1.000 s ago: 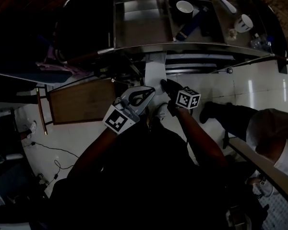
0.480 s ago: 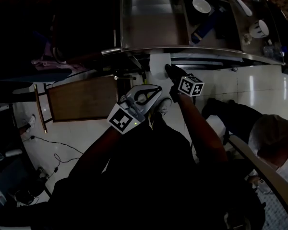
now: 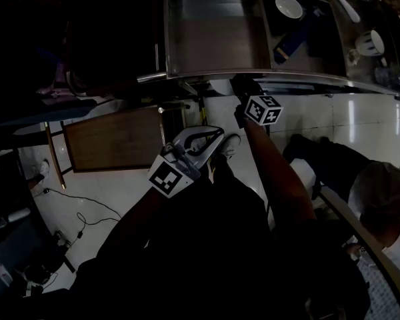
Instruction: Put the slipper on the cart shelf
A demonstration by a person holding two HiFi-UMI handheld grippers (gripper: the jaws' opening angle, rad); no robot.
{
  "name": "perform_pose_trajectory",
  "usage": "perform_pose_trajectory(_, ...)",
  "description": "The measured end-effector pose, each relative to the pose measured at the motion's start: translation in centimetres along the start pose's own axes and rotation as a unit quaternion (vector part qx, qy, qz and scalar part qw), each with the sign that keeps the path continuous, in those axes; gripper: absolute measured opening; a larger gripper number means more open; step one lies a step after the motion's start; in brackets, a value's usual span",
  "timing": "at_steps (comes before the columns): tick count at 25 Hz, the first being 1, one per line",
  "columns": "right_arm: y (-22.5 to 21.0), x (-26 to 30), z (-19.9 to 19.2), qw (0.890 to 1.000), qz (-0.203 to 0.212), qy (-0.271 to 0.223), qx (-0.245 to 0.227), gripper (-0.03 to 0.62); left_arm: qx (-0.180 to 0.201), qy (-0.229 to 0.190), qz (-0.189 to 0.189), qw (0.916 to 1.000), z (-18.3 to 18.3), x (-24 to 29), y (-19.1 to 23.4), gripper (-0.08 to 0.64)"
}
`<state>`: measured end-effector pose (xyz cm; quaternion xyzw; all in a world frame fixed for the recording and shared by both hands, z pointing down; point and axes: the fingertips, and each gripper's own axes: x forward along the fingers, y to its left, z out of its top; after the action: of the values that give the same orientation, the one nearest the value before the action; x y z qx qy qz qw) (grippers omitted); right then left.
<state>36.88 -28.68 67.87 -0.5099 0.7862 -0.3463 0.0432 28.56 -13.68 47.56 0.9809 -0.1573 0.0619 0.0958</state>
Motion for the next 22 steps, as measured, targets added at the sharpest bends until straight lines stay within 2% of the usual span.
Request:
perform_pose_trajectory(7, -1.1, 2.4, 1.5, 1.000, -0.001, -0.014, -0.003, 0.058, -0.014, 0.006, 0.013, 0.9998, -1.1, -1.0, 0.6, 0.000)
perform_pose_trajectory(15, -1.6, 3.4, 2.1, 0.997, -0.030, 0.000, -0.075, 0.063, -0.016, 0.016, 0.022, 0.9995, -1.7, -1.5, 0.7, 0.000)
perform_pose_trajectory(22, -1.7, 3.8, 2.6, 0.985, -0.083, 0.037, -0.149, 0.067, -0.013, 0.017, 0.025, 0.9995, -1.8, -1.6, 0.4, 0.000)
